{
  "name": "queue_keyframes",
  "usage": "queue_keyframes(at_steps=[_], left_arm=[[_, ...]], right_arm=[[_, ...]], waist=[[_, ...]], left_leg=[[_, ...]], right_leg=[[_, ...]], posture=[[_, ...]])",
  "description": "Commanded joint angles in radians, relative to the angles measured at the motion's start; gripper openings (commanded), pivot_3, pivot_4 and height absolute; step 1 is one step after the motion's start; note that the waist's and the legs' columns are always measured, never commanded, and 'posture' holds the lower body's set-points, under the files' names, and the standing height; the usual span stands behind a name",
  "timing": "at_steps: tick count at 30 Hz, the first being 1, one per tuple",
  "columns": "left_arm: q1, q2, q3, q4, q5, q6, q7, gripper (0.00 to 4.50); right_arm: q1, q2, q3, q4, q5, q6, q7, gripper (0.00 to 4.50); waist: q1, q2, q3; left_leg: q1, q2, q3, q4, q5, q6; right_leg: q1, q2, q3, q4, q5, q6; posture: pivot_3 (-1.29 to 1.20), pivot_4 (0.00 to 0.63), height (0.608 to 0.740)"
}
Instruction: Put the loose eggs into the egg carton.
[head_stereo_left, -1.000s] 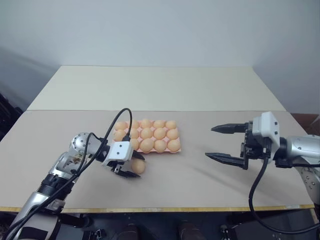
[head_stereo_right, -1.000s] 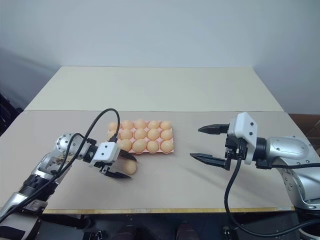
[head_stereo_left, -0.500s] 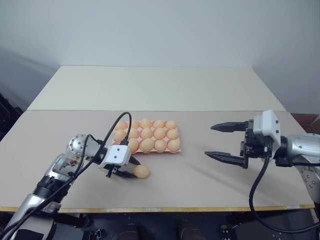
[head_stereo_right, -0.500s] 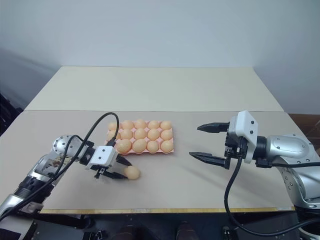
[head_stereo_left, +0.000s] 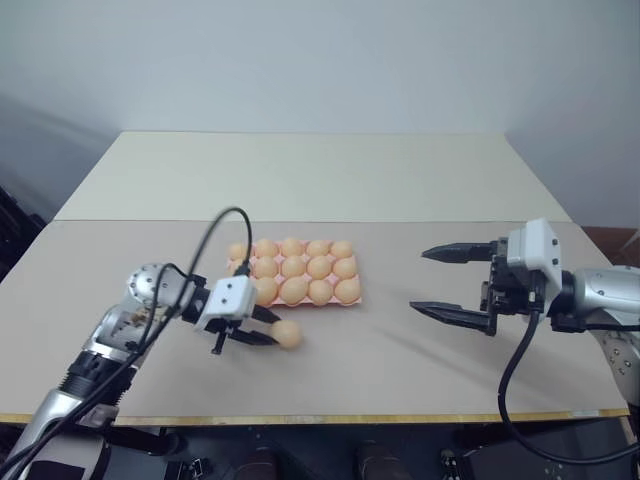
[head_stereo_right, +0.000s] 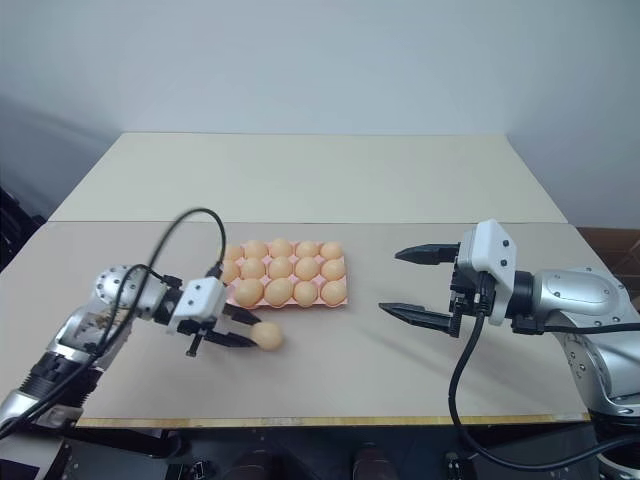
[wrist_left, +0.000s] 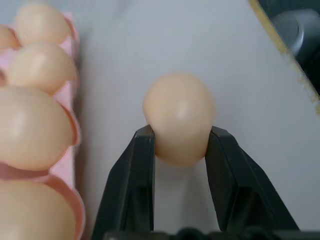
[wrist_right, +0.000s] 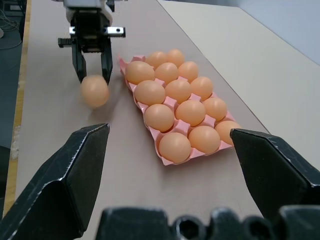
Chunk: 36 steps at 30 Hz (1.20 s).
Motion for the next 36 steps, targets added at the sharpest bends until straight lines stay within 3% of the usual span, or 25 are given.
queue_keyframes(at_steps=[1,10,22,25,32,36], left_arm=[[-0.055,0.016,0.117,-0.024,-0.106,0.144,0.065,1.3],[-0.081,0.098,0.164,0.146,-0.006,0.083,0.119,1.3],[0.007,0.163,0.168,0.15,0.027,0.049,0.106,1.3],[0.011,0.164,0.155,0.144,0.047,0.052,0.128,2.08],[0.015,0.168,0.17,0.125,0.058,0.052,0.146,4.47],[0.022,0.186,0.199,0.11,0.033,0.072,0.133,4.47]], right_arm=[[-0.005,-0.01,-0.035,-0.022,0.02,-0.002,-0.006,4.5],[-0.007,-0.008,-0.03,-0.021,0.02,-0.006,-0.006,4.5],[-0.002,-0.009,-0.032,-0.018,0.018,-0.012,0.0,4.5],[-0.006,-0.006,-0.026,-0.014,0.015,-0.014,0.0,4.5],[-0.005,-0.006,-0.029,-0.013,0.015,-0.015,0.005,4.5],[-0.005,-0.005,-0.026,-0.011,0.013,-0.017,0.005,4.5]], waist=[[0.0,0.0,0.0],[-0.002,0.0,0.0],[-0.001,0.0,0.0],[-0.001,0.0,0.0],[-0.001,0.0,0.0],[-0.003,0.0,0.0]], left_leg=[[0.0,0.0,0.0,0.0,0.0,0.0],[0.0,0.0,0.0,0.0,0.0,0.0],[0.0,0.0,0.0,0.0,0.0,0.0],[0.0,0.0,0.0,0.0,0.0,0.0],[0.0,0.0,0.0,0.0,0.0,0.0],[0.0,0.0,0.0,0.0,0.0,0.0]], right_leg=[[0.0,0.0,0.0,0.0,0.0,0.0],[0.0,0.0,0.0,0.0,0.0,0.0],[0.0,0.0,0.0,0.0,0.0,0.0],[0.0,0.0,0.0,0.0,0.0,0.0],[0.0,0.0,0.0,0.0,0.0,0.0],[0.0,0.0,0.0,0.0,0.0,0.0]], posture=[[0.0,0.15,0.74],[0.0,0.15,0.74],[0.0,0.15,0.74],[0.0,0.15,0.74],[0.0,0.15,0.74],[0.0,0.15,0.74]])
